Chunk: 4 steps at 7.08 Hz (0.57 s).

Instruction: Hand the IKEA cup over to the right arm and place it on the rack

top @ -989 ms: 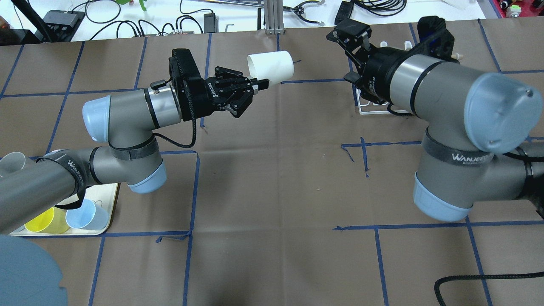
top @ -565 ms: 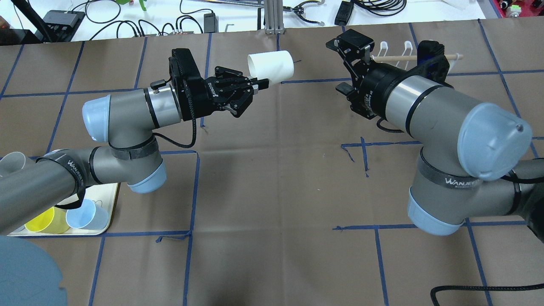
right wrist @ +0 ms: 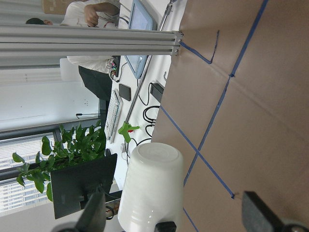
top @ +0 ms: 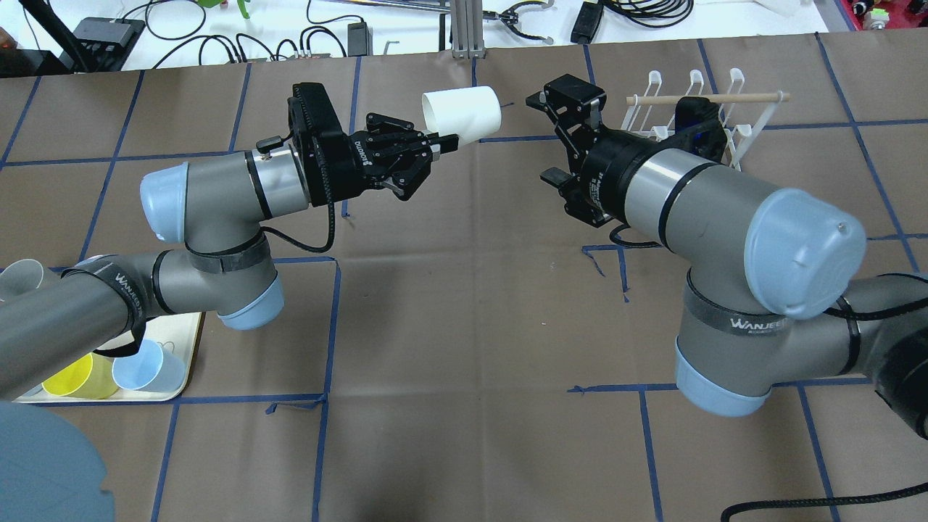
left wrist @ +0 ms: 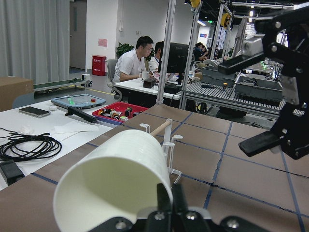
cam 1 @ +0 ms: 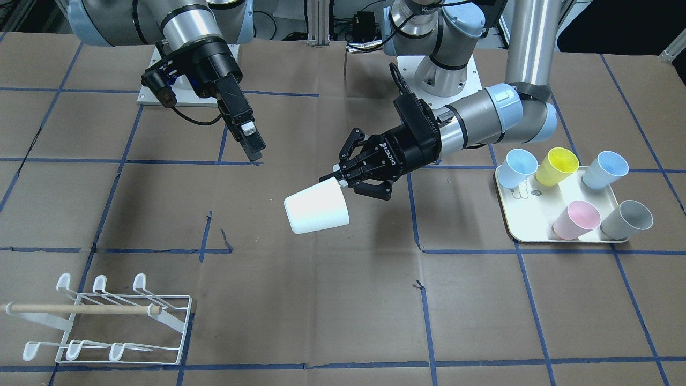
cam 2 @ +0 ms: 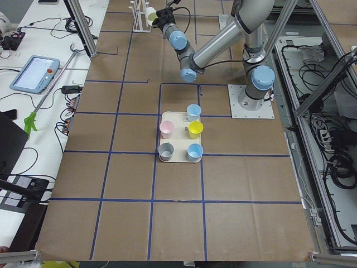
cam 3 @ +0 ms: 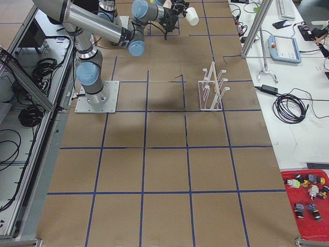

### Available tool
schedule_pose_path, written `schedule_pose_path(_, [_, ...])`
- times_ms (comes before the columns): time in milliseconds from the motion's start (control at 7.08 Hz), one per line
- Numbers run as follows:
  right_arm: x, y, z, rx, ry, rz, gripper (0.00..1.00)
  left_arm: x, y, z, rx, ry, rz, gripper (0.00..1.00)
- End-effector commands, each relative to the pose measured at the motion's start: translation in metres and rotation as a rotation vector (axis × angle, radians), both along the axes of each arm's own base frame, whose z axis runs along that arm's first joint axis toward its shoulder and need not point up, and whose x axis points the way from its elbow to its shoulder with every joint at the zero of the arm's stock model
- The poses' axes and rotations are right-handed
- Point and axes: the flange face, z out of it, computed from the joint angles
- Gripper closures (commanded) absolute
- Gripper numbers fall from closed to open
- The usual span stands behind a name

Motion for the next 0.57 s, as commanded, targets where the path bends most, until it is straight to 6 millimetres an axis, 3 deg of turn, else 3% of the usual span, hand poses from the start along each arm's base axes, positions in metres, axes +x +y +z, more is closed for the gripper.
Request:
schedule_pose_path(0, [0.011, -0.010, -0.025, 0.091, -0.018, -0.015, 0.01, 0.000, 0.000, 0.000, -0.002, -0.001, 0.001, 0.90])
schedule_pose_path(424, [0.028, -0.037, -0.016, 0.073, -0.021, 0.013, 0.01, 0.001, 0.000, 0.000, -0.002, -0.001, 0.002, 0.89])
